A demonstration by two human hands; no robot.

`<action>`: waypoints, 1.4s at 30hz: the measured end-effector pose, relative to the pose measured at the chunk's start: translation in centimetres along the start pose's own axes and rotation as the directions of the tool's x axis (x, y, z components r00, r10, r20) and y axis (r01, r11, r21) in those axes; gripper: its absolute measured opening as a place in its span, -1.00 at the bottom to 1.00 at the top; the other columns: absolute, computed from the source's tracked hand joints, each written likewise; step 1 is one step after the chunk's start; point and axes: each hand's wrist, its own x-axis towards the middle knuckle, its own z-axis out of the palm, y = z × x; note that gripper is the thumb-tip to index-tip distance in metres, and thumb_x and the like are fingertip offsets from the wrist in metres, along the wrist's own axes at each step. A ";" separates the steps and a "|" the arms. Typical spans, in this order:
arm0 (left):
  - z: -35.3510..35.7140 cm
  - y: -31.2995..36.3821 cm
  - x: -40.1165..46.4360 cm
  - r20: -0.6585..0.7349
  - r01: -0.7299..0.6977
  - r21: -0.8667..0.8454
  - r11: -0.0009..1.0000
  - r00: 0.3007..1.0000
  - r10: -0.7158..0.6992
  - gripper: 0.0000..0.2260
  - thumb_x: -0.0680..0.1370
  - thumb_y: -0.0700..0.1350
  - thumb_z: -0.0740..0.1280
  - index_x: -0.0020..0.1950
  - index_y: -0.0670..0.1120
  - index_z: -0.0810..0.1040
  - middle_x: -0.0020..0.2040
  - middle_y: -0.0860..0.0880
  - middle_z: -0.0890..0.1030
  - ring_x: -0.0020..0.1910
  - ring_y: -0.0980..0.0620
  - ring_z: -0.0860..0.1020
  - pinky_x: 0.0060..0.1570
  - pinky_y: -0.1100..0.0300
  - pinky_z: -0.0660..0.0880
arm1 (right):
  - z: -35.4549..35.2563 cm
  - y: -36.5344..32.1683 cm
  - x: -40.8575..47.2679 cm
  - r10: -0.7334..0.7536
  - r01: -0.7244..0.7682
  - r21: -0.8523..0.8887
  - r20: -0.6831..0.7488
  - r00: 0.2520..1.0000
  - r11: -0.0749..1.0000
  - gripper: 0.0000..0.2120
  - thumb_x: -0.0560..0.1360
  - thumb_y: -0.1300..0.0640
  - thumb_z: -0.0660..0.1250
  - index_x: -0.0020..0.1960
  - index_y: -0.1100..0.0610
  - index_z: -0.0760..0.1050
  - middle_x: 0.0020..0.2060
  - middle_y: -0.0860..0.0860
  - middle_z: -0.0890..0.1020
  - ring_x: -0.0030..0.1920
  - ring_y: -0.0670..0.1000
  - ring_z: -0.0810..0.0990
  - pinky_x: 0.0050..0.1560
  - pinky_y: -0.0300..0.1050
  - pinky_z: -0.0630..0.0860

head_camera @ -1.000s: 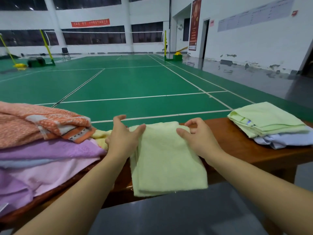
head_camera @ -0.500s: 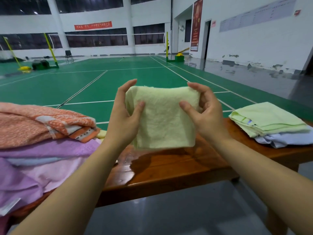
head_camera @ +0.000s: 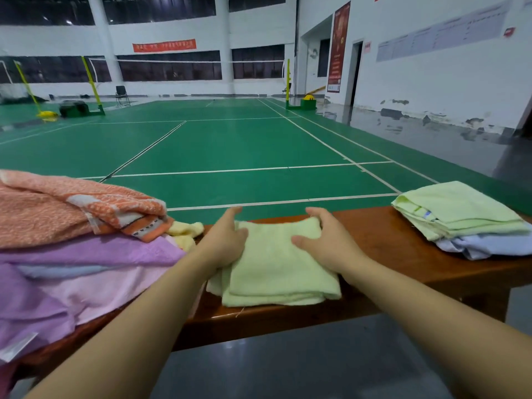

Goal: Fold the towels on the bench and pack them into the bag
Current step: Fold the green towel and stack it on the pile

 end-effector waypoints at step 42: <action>0.9 1.7 -1.2 0.091 0.094 0.546 0.833 0.981 -0.170 -0.38 0.65 0.29 0.10 0.32 -0.24 0.53 0.31 -0.24 0.57 0.26 -0.22 0.53 0.19 0.07 0.42 | -0.4 -2.6 -0.6 0.087 0.005 -0.402 0.208 0.974 0.915 -0.66 0.55 -0.18 0.36 0.20 -0.08 0.35 0.11 -0.02 0.50 0.07 0.09 0.54 -0.02 -0.01 0.42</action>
